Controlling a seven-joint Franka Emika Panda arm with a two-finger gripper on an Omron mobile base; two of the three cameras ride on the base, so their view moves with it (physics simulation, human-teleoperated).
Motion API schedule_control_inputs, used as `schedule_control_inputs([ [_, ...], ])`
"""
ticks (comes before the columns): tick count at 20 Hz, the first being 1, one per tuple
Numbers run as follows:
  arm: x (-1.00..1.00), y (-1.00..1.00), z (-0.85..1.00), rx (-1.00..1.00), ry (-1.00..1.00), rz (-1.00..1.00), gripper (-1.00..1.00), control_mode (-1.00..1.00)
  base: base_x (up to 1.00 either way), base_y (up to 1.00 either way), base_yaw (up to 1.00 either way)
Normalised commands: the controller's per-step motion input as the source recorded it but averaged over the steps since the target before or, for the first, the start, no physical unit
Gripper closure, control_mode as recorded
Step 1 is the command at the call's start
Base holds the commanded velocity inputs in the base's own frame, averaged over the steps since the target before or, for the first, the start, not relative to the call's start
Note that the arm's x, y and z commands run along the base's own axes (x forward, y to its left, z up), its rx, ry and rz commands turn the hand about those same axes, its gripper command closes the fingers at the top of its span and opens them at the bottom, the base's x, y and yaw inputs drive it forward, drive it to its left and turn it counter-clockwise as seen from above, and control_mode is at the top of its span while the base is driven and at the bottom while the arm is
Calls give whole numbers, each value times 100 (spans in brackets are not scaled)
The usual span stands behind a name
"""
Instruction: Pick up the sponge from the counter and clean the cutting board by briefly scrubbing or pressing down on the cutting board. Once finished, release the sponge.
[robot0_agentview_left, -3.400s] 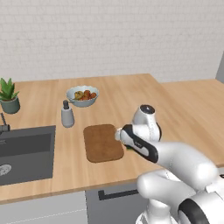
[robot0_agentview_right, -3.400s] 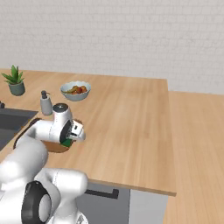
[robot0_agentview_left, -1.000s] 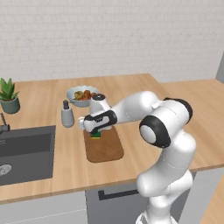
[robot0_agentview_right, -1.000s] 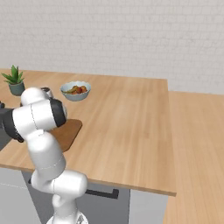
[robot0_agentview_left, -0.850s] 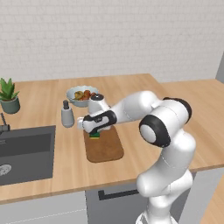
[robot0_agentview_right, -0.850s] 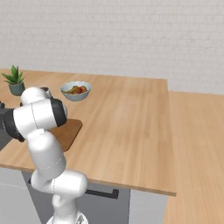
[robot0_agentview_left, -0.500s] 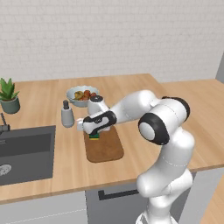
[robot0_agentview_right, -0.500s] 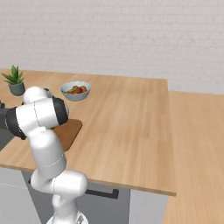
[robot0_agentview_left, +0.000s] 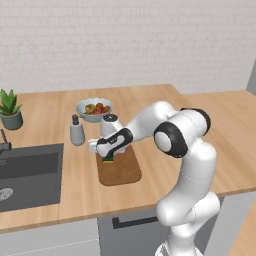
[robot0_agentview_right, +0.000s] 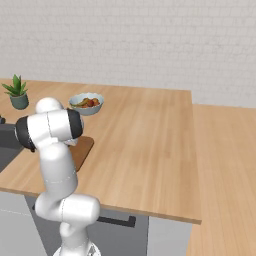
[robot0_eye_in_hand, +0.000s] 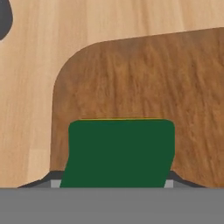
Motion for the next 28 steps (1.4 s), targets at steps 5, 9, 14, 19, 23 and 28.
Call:
schedule_control_inputs([
  [5,7,-3,-17,0,0,0,100,-100,0,0,0],
  [9,10,-4,-14,0,0,0,100,-100,0,0,0],
  [14,14,-5,-4,0,0,0,100,-100,0,0,0],
  [19,6,-34,-1,0,0,0,100,-100,0,0,0],
  [23,5,-53,-8,0,0,1,100,-100,0,0,0],
  [28,3,-63,-17,1,0,4,100,-100,0,0,0],
])
